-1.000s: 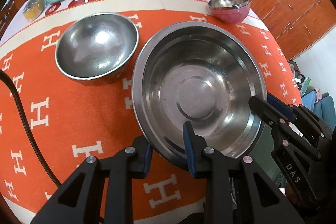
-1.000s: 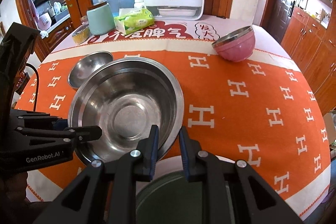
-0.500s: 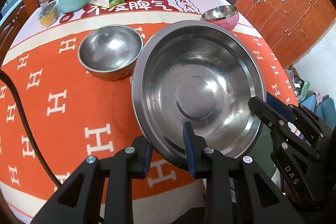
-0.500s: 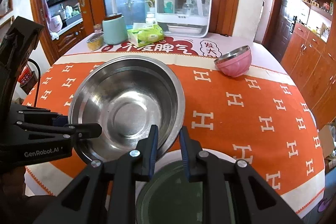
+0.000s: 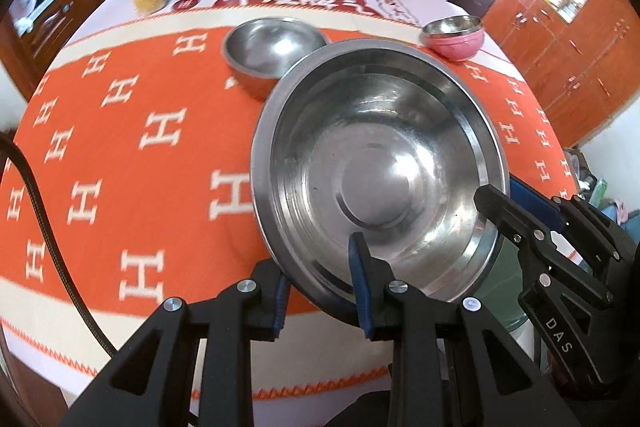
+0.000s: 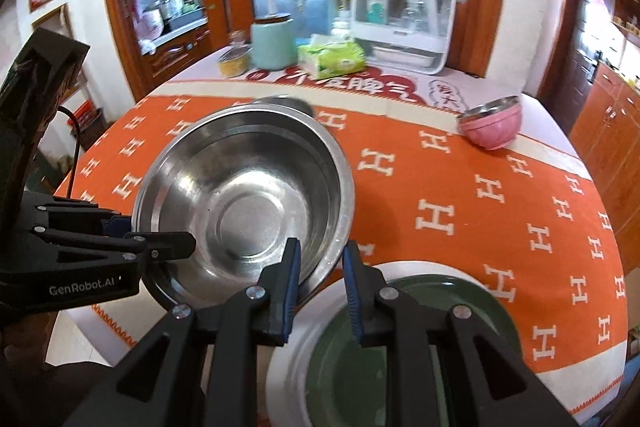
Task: Organize plates and bowls
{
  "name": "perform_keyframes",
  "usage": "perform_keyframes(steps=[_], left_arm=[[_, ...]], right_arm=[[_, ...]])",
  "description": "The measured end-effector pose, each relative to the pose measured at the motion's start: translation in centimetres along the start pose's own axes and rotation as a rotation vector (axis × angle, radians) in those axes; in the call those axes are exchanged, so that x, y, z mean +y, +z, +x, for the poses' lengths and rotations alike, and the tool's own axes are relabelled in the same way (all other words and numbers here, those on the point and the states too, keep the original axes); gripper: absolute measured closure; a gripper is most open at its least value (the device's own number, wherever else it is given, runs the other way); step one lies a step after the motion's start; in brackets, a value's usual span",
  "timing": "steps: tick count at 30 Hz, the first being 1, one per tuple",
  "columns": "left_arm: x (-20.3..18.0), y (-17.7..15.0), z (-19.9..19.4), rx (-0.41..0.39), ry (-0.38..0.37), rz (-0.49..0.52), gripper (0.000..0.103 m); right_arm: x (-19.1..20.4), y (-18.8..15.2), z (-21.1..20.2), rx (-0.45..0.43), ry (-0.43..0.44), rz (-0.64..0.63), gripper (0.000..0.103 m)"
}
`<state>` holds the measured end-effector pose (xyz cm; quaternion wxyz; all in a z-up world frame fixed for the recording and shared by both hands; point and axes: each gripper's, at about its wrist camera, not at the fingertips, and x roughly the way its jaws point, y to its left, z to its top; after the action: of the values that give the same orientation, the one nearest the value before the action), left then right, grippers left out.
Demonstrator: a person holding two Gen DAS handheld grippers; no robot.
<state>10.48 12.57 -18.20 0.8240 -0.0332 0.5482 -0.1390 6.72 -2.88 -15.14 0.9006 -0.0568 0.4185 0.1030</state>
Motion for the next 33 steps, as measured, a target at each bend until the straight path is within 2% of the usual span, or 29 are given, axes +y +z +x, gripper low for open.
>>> perform_keyframes(steps=[11, 23, 26, 33], left_arm=[[2.8, -3.7, 0.9, 0.085, 0.045, -0.111, 0.077], [3.9, -6.3, 2.9, 0.196, 0.072, -0.183, 0.077], [3.9, -6.5, 3.1, 0.208, 0.078, -0.193, 0.077], [3.7, -6.0, 3.0, 0.194, 0.093, -0.194, 0.069]], right_arm=[[2.6, -1.6, 1.8, 0.102, 0.096, -0.072, 0.08], [3.7, -3.2, 3.3, 0.196, 0.151, -0.11, 0.078], [3.7, -3.4, 3.4, 0.204, 0.162, -0.113, 0.078], [3.4, -3.3, 3.6, 0.216, 0.163, -0.124, 0.076]])
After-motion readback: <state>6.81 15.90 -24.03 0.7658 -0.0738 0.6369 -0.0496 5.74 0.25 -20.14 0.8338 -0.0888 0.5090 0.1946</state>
